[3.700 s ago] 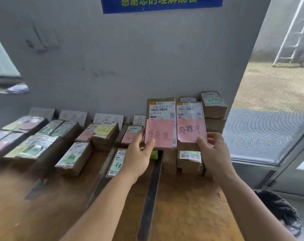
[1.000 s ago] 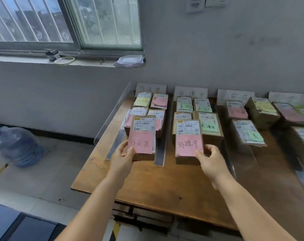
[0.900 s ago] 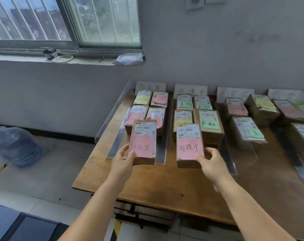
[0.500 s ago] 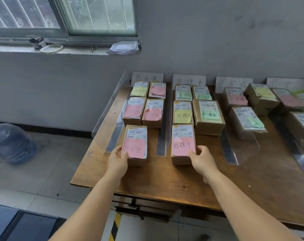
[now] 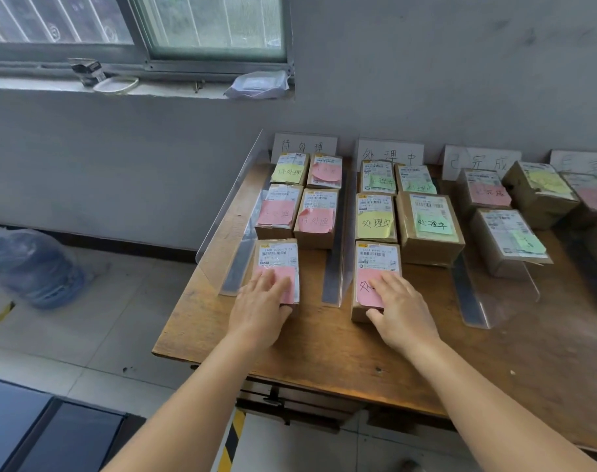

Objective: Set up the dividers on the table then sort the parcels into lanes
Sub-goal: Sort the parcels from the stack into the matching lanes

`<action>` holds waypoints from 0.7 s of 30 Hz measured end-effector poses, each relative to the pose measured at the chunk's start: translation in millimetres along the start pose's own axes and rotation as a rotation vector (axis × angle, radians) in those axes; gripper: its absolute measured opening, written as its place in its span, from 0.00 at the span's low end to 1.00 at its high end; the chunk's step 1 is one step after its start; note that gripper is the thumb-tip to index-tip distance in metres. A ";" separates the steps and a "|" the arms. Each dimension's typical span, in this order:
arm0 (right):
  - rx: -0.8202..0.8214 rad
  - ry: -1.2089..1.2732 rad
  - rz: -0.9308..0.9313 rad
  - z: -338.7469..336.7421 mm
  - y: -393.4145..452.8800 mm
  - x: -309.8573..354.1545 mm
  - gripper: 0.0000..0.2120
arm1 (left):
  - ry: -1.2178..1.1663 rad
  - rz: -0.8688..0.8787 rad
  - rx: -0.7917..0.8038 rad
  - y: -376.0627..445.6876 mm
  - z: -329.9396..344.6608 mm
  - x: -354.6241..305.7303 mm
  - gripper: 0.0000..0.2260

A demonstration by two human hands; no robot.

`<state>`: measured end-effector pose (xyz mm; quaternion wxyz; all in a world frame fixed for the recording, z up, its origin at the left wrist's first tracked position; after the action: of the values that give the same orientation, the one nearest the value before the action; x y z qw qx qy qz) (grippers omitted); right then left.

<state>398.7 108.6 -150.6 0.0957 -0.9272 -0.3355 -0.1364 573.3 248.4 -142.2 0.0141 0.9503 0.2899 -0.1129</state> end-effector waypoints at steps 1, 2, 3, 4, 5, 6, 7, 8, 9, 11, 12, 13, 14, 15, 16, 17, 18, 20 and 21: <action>-0.003 0.004 -0.005 -0.9 0.2 1.7 0.28 | -0.001 -0.010 -0.015 1.7 -1.6 1.1 0.19; -0.004 0.009 -0.009 -1.9 0.7 3.1 0.28 | 0.003 -0.022 -0.022 3.8 -2.3 2.7 0.19; -0.003 0.007 -0.015 -3.1 1.0 4.3 0.27 | 0.021 -0.027 -0.018 5.7 -2.5 4.3 0.20; -0.001 -0.001 -0.021 -4.1 1.6 5.3 0.27 | 0.054 -0.022 -0.012 8.4 -2.5 5.4 0.20; 0.003 -0.012 -0.027 -4.7 2.1 5.9 0.27 | 0.092 -0.012 -0.006 11.1 -2.4 7.1 0.20; 0.009 -0.023 -0.030 -4.6 2.6 6.0 0.27 | 0.123 -0.005 -0.004 13.8 -2.8 9.0 0.20; 0.016 -0.032 -0.029 -4.3 2.8 6.1 0.27 | 0.143 -0.003 -0.003 16.2 -3.5 11.3 0.20; 0.021 -0.039 -0.028 -4.1 3.0 6.3 0.27 | 0.159 -0.005 -0.005 17.8 -4.6 13.6 0.20; 0.022 -0.046 -0.029 -4.4 3.0 6.7 0.27 | 0.173 -0.008 -0.007 19.2 -6.0 15.0 0.20; 0.018 -0.056 -0.033 -5.4 3.2 8.0 0.27 | 0.198 -0.015 -0.002 20.2 -8.5 15.5 0.21; 0.017 -0.057 -0.035 -5.9 3.1 8.8 0.27 | 0.208 -0.017 0.002 20.7 -9.2 14.7 0.21; 0.018 -0.058 -0.036 -6.4 2.7 9.5 0.26 | 0.217 -0.013 0.007 21.3 -9.5 13.6 0.21; 0.018 -0.060 -0.037 -6.7 2.5 10.0 0.26 | 0.224 -0.008 0.010 22.1 -9.6 12.3 0.21; 0.017 -0.063 -0.036 -7.1 2.1 10.3 0.26 | 0.231 -0.003 0.014 22.8 -9.5 11.4 0.21; 0.019 -0.065 -0.033 -7.2 1.9 10.1 0.26 | 0.237 -0.001 0.019 23.2 -9.1 11.0 0.21; 0.023 -0.065 -0.027 -7.3 1.9 9.8 0.27 | 0.238 -0.003 0.023 23.4 -8.9 10.9 0.21; 0.028 -0.059 -0.019 -7.3 1.8 8.8 0.28 | 0.236 -0.009 0.028 23.2 -8.6 11.0 0.21; 0.025 -0.039 0.002 -8.4 0.7 6.2 0.31 | 0.215 -0.023 0.034 22.4 -10.2 8.9 0.22; 0.016 -0.029 0.010 -10.1 -0.7 4.8 0.33 | 0.197 -0.028 0.034 22.2 -12.0 6.1 0.23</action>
<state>399.9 109.3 -139.5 0.0990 -0.9299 -0.3335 -0.1196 593.0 234.3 -132.7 -0.0320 0.9527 0.3012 -0.0242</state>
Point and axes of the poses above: each hand's wrist, its own y-axis towards the middle knuckle, its own z-axis out of the palm, x = y × z, the point moved 7 cm from there along y, towards the middle knuckle, and after that the axes turned 2 degrees about -x, right-handed, at the moved point
